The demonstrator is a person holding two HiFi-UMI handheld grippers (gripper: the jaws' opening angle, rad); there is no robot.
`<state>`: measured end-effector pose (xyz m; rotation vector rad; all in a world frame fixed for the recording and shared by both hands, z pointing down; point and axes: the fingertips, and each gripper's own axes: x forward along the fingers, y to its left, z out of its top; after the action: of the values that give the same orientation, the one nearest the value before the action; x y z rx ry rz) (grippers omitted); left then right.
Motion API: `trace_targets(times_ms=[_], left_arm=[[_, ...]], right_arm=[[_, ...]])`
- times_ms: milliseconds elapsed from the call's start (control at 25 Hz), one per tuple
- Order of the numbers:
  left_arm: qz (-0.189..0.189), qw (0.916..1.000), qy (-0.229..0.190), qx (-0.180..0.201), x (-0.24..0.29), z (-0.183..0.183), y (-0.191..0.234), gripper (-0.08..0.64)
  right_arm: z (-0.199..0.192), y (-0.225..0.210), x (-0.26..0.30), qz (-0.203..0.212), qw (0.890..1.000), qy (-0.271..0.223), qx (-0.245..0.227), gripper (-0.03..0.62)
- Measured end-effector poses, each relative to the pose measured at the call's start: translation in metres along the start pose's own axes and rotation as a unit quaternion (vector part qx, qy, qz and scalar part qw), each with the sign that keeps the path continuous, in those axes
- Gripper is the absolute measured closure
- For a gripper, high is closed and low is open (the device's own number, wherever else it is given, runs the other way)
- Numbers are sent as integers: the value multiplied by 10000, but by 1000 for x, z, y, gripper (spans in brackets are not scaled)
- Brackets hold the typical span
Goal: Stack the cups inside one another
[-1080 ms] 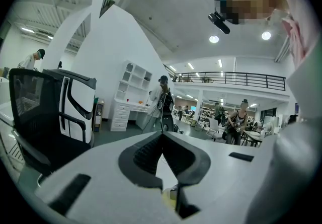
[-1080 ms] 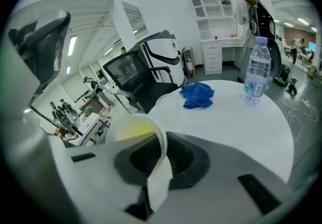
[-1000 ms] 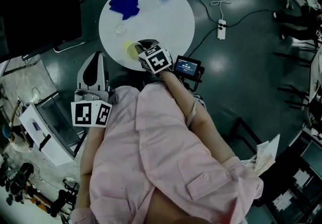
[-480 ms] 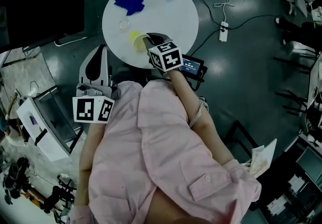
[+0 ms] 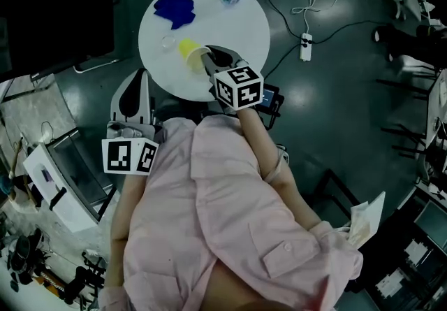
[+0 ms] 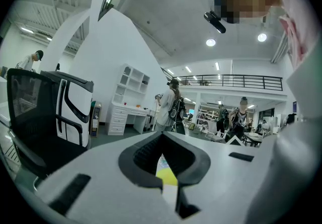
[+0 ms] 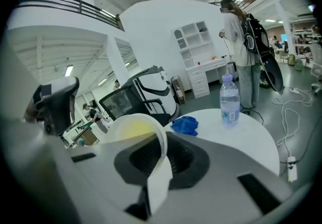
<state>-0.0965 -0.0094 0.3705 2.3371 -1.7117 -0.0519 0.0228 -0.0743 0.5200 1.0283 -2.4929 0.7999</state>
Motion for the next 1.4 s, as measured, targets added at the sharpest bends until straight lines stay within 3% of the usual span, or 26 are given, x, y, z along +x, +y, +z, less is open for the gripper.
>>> trace_targets(times_ms=[360,520,800,1160,1400], left_arm=[[-146,9998,109,87,3,-3,-9,551],[-175,9997,-20,150,9,3,-8,551],[-201,9997,-13,159,8,7,-10,551],[-205,9997,21,165,1,-1,-12,551],[-192,9997,-15,134,3,2,-12,551]], right_arm=[[49,9,-37,-20,9963,-861,35,552],[89,18,-58,33,9903,-1379,-171,552],[114,44,-86,83,9840,-1671,-608,552],[108,49,-120,-131,9795,-1852,-782,552],[94,35,-139,-415,9797,-1855,-638,552]])
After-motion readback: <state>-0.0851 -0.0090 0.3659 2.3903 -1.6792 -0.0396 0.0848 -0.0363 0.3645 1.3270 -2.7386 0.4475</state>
